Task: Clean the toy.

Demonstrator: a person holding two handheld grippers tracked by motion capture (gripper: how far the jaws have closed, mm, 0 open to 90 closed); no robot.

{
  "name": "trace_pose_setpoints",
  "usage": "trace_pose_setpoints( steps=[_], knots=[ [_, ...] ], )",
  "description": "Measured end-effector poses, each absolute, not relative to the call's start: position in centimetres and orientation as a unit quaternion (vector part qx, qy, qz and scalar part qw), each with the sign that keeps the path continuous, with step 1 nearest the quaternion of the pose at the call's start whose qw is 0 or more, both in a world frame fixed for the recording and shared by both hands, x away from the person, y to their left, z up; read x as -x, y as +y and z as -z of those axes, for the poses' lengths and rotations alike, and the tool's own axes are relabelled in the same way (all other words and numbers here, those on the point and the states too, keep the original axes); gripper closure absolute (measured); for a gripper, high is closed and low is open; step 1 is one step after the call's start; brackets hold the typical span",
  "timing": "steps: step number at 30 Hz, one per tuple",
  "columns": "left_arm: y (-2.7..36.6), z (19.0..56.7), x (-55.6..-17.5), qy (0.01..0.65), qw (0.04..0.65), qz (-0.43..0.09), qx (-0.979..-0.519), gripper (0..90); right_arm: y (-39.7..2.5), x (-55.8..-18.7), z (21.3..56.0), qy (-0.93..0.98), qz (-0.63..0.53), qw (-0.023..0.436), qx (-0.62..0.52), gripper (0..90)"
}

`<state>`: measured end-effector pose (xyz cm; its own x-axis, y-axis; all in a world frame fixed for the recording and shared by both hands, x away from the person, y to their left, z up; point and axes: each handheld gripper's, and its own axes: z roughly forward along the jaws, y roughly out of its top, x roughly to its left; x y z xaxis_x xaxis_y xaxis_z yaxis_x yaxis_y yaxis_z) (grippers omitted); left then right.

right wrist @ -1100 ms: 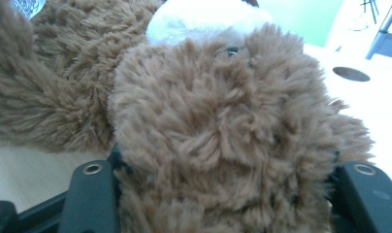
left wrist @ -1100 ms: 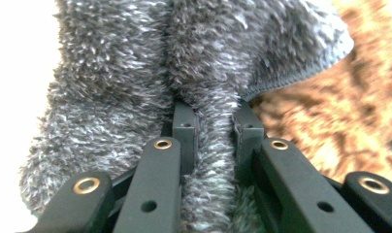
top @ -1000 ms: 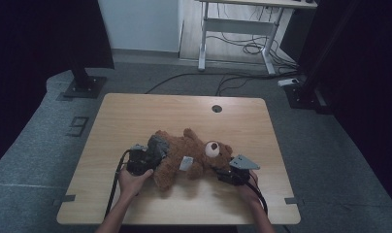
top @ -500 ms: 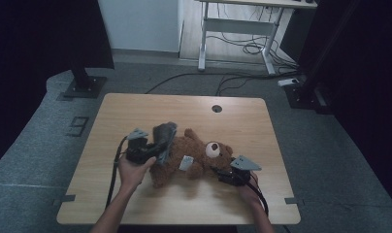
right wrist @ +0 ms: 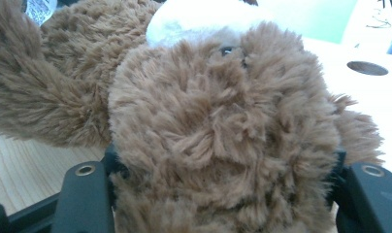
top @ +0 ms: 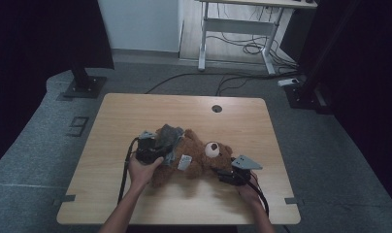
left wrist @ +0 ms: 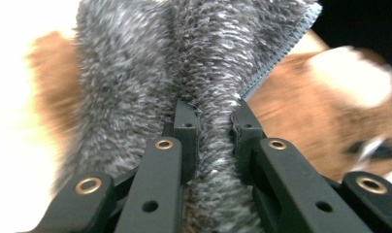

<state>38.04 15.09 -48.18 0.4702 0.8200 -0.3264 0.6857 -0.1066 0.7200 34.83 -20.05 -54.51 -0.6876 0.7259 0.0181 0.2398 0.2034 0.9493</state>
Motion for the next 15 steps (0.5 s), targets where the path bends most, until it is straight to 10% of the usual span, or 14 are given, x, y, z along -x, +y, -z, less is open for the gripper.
trace_pose_setpoints(
  steps=[15],
  knots=[
    [18.7,51.7,-35.6,0.520,0.420,-0.071,-0.741,76.8,-20.2,-34.9,54.6,0.742,-0.542,0.222,-0.327,33.5]
  ],
)
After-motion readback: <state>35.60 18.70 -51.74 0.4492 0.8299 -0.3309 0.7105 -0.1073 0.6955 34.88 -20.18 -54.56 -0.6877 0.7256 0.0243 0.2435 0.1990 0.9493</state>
